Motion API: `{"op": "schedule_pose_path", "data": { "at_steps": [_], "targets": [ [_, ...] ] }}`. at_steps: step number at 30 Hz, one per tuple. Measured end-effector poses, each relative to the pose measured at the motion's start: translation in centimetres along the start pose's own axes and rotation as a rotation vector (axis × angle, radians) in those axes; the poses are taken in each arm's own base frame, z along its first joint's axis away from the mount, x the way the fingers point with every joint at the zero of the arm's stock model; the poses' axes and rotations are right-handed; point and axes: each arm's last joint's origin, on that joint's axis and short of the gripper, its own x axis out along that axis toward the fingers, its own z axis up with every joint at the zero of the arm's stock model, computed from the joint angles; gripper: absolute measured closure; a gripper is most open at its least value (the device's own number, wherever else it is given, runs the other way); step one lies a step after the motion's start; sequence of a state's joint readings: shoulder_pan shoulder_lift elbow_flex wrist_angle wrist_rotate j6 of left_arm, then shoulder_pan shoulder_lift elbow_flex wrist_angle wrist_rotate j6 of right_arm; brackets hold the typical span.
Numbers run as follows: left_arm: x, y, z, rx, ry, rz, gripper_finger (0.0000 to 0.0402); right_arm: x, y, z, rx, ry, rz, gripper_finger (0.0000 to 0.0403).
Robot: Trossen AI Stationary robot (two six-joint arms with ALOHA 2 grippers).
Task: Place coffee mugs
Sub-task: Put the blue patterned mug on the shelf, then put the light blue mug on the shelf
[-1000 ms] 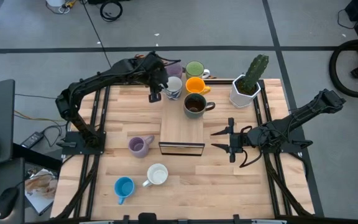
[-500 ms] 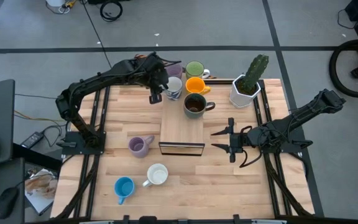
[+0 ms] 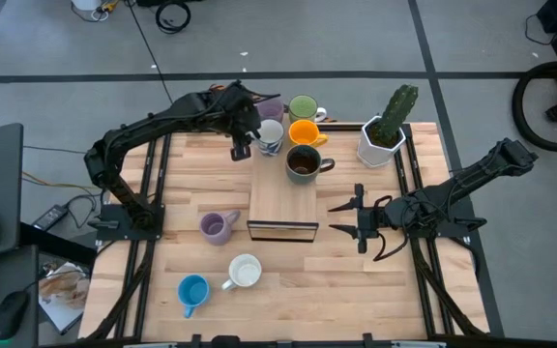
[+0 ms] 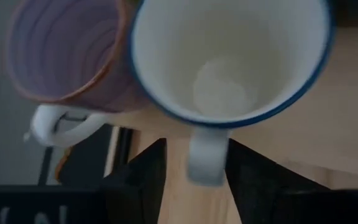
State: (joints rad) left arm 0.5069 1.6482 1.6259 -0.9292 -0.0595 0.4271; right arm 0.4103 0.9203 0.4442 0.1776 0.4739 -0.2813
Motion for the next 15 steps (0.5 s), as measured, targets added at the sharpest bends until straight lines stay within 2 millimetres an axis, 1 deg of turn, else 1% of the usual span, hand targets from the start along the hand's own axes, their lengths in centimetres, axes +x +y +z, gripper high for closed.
{"op": "schedule_pose_path", "data": {
  "at_steps": [7, 12, 15],
  "targets": [
    [-1.8, 0.2, 0.5, 0.004, -0.022, 0.034, 0.0207, 0.0, 0.0, 0.0, 0.0, 0.001, 0.0, 0.0207],
    [-3.9, 0.1, 0.5, -0.003, -0.022, 0.029, 0.0202, 0.0, 0.0, -0.1, -0.003, 0.008, 0.001, 0.0207],
    [-5.2, -0.3, 0.1, -0.03, -0.015, 0.017, 0.0202, 0.0, 0.0, -0.1, -0.004, 0.011, 0.003, 0.0207]
  ]
}}
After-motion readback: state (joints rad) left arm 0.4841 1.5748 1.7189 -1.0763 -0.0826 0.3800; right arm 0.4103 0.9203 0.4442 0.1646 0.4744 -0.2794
